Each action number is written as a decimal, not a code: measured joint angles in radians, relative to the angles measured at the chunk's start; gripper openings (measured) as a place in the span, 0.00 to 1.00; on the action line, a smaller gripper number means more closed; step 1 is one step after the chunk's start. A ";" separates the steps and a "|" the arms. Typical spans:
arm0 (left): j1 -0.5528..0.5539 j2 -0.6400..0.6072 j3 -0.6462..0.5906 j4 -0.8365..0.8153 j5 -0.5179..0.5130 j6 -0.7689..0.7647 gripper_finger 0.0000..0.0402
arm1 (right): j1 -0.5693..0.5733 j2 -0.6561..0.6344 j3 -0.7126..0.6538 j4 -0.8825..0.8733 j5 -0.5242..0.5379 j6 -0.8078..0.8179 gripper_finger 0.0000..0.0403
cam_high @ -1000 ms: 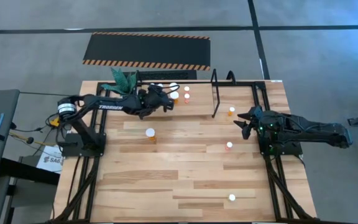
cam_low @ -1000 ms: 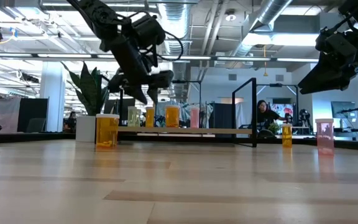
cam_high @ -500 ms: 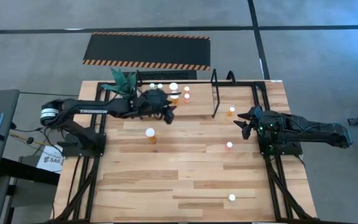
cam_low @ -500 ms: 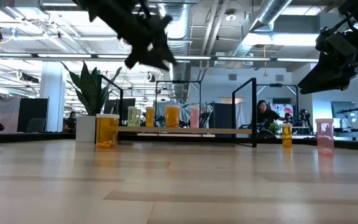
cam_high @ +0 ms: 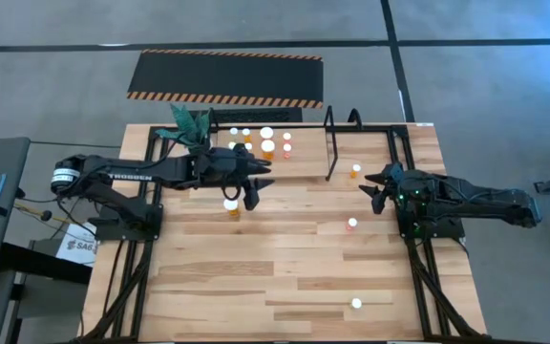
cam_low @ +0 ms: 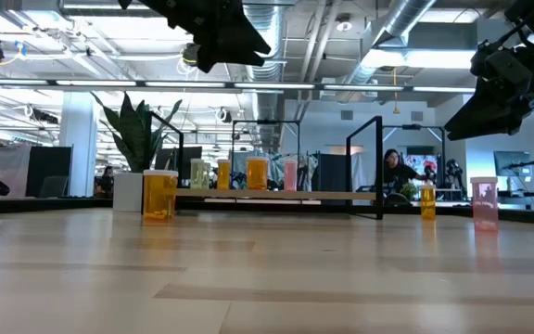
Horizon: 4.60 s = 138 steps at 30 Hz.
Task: Pick and place medicine bottles onto shelf by color
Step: Put the pink pill bottle on the shelf aligned with the other pink pill bottle
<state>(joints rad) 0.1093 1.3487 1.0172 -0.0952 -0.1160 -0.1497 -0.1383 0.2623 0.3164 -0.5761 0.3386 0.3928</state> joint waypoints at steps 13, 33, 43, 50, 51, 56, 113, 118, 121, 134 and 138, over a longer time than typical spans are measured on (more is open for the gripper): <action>0.000 0.000 0.000 0.000 0.010 -0.066 0.37 | 0.000 0.000 0.000 0.000 0.000 0.000 0.56; 0.000 0.001 0.000 0.036 0.003 -0.054 0.37 | -0.047 0.000 0.000 0.127 0.042 0.366 0.56; 0.001 0.001 0.000 0.031 -0.027 -0.068 0.37 | -0.099 0.000 0.000 0.151 0.103 0.284 0.56; 0.001 0.001 0.000 -0.010 -0.027 -0.068 0.37 | -0.095 0.000 0.000 0.311 -0.011 0.467 0.56; 0.001 0.002 0.000 -0.016 -0.027 -0.068 0.37 | -0.091 0.000 0.000 0.329 -0.032 0.466 0.56; 0.001 0.002 -0.001 -0.035 -0.027 -0.052 0.37 | -0.066 0.006 0.000 0.381 -0.061 0.487 0.56; 0.001 0.002 -0.001 -0.111 -0.135 -0.083 0.37 | 0.016 0.891 0.429 -0.300 -0.495 0.411 0.56; 0.001 0.002 -0.001 -0.111 -0.135 -0.083 0.37 | 0.039 0.891 0.429 -0.293 -0.490 0.438 0.56; 0.001 0.002 -0.001 -0.113 -0.135 -0.083 0.37 | 0.060 0.891 0.429 -0.271 -0.471 0.446 0.56; 0.001 0.002 -0.001 -0.125 -0.135 -0.083 0.37 | 0.178 0.935 0.428 -0.242 -0.346 0.456 0.56; 0.000 0.002 -0.001 -0.128 -0.135 -0.084 0.37 | 0.201 0.980 0.428 -0.249 -0.343 0.455 0.56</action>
<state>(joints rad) 0.1097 1.3502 1.0164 -0.2232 -0.2508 -0.2338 0.0631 1.2428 0.7448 -0.8249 -0.0046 0.8482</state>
